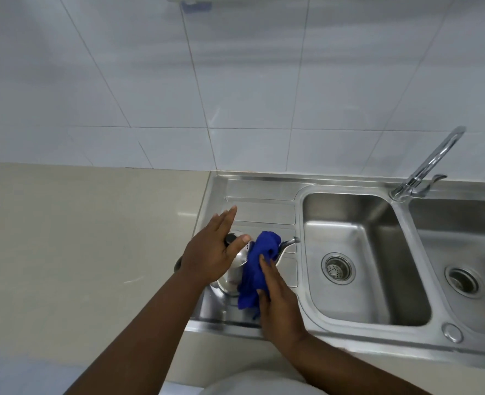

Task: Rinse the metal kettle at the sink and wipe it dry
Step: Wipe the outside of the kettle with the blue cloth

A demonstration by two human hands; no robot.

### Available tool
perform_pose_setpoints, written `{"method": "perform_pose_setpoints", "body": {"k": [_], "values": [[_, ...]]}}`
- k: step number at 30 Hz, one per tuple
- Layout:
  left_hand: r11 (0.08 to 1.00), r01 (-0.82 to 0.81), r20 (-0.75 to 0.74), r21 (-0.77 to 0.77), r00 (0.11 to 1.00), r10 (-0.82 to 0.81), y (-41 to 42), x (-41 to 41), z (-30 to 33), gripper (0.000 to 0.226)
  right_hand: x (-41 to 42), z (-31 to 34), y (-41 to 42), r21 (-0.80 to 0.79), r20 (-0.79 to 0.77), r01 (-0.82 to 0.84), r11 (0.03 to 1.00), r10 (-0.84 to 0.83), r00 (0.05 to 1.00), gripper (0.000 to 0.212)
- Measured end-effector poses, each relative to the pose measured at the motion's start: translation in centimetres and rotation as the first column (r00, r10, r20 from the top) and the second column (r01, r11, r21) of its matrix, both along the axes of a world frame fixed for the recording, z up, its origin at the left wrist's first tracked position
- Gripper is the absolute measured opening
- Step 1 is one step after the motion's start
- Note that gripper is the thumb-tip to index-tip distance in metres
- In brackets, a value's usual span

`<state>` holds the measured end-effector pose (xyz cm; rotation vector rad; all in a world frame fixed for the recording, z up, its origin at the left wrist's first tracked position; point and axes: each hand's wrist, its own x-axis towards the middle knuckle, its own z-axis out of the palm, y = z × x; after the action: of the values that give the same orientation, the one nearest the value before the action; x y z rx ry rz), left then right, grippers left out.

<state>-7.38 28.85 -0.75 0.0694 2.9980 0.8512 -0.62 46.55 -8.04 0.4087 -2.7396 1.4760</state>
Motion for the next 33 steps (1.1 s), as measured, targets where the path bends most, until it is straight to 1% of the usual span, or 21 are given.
{"method": "perform_pose_setpoints", "body": {"k": [1, 2, 4, 5, 7, 8, 9, 11, 13, 14, 15, 18, 22, 24, 26, 28, 31, 33], "values": [[1.0, 0.002, -0.003, -0.001, 1.0, -0.002, 0.0, 0.0, -0.1, 0.08, 0.3, -0.4, 0.7, 0.026, -0.001, -0.027, 0.999, 0.027, 1.0, 0.087], [1.0, 0.005, -0.006, -0.001, 1.0, -0.005, -0.1, -0.1, -0.2, 0.081, 0.5, -0.9, 1.5, 0.085, -0.017, -0.058, 0.995, 0.059, 0.998, 0.087], [1.0, 0.004, -0.012, -0.005, 1.0, -0.004, -0.1, -0.1, -0.3, 0.085, 0.8, -1.7, 3.1, 0.262, -0.102, -0.126, 0.957, 0.157, 0.982, 0.086], [1.0, -0.001, -0.017, -0.01, 1.0, 0.001, -0.2, 0.0, -0.2, 0.087, 0.9, -1.8, 3.8, 0.328, -0.12, -0.166, 0.93, 0.216, 0.969, 0.085], [1.0, -0.007, -0.026, -0.018, 1.0, 0.007, -0.1, 0.0, -0.2, 0.087, 1.6, -2.1, 4.9, 0.441, -0.086, -0.217, 0.871, 0.282, 0.956, 0.089], [1.0, -0.009, -0.024, -0.017, 1.0, 0.009, 0.0, 0.0, -0.1, 0.086, 2.1, -2.4, 5.3, 0.517, -0.04, -0.228, 0.825, 0.29, 0.956, 0.092], [1.0, -0.011, -0.02, -0.017, 1.0, 0.011, 0.0, 0.0, -0.1, 0.084, 2.5, -2.8, 5.7, 0.567, 0.028, -0.241, 0.788, 0.274, 0.961, 0.091], [1.0, -0.011, -0.016, -0.02, 1.0, 0.011, 0.0, -0.1, -0.1, 0.082, 2.8, -3.4, 6.1, 0.614, 0.174, -0.274, 0.74, 0.212, 0.962, 0.079], [1.0, -0.01, -0.018, -0.013, 1.0, 0.009, -0.1, -0.1, -0.2, 0.085, 2.4, -4.5, 6.1, 0.695, 0.198, -0.255, 0.672, 0.162, 0.967, 0.064], [1.0, -0.008, -0.019, -0.01, 1.0, 0.008, -0.2, -0.1, -0.2, 0.084, 2.1, -4.8, 5.9, 0.739, 0.218, -0.254, 0.625, 0.135, 0.967, 0.062], [1.0, -0.006, -0.02, -0.011, 1.0, 0.006, -0.3, -0.1, -0.2, 0.083, 1.7, -5.1, 5.6, 0.753, 0.217, -0.234, 0.614, 0.104, 0.971, 0.065], [0.999, 0.021, -0.022, -0.025, 1.0, -0.021, -0.5, -0.2, -0.4, 0.083, 0.4, -6.4, 4.7, 0.728, 0.181, -0.173, 0.663, 0.057, 0.982, 0.079], [0.997, 0.076, -0.034, -0.016, 0.997, -0.076, -0.8, -0.7, -0.3, 0.083, -1.5, -5.5, 3.5, 0.654, 0.286, -0.203, 0.729, 0.01, 0.958, 0.103], [0.993, 0.115, -0.04, -0.025, 0.992, -0.116, -1.0, -1.0, -0.3, 0.081, -2.0, -5.0, 3.2, 0.617, 0.327, -0.19, 0.764, -0.029, 0.945, 0.106], [0.988, 0.149, -0.045, -0.028, 0.988, -0.15, -1.2, -1.3, -0.3, 0.079, -2.2, -4.4, 3.2, 0.546, 0.386, -0.189, 0.816, -0.045, 0.922, 0.093], [0.984, 0.175, -0.053, -0.026, 0.983, -0.176, -1.4, -1.7, -0.3, 0.079, -2.4, -3.7, 3.7, 0.453, 0.401, -0.162, 0.877, -0.038, 0.915, 0.082], [0.979, 0.197, -0.053, -0.046, 0.979, -0.199, -1.6, -1.7, -0.3, 0.082, -2.5, -1.8, 4.6, 0.254, 0.329, 0.004, 0.967, -0.09, 0.94, 0.072], [0.977, 0.215, -0.043, -0.014, 0.976, -0.215, -2.0, -1.7, -0.4, 0.087, -2.8, -0.1, 4.8, 0.067, 0.302, 0.126, 0.99, -0.14, 0.943, 0.056]]}}
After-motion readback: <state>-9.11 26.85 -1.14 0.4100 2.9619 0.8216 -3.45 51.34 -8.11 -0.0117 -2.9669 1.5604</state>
